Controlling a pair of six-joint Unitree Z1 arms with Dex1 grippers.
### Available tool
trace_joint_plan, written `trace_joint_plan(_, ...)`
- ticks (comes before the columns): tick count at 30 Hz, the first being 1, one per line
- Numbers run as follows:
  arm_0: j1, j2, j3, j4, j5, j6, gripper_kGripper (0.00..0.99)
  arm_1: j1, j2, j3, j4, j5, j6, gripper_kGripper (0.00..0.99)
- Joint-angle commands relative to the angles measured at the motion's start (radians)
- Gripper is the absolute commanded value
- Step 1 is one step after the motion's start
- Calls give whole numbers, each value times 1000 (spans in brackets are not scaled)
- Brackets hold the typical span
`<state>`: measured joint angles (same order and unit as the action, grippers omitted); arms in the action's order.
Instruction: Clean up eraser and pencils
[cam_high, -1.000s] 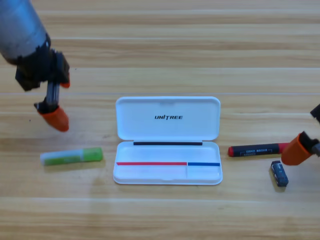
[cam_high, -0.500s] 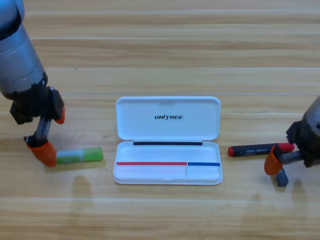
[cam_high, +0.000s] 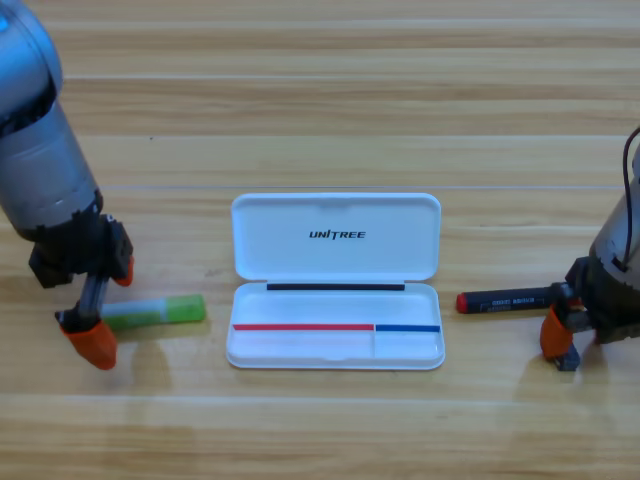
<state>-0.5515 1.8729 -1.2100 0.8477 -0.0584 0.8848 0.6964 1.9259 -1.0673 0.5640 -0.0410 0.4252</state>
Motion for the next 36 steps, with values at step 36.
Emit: trace_joint_plan(36, 36, 160, 56, -239, 55, 8, 988, 178, 229, -556, 396, 150, -1094, 0)
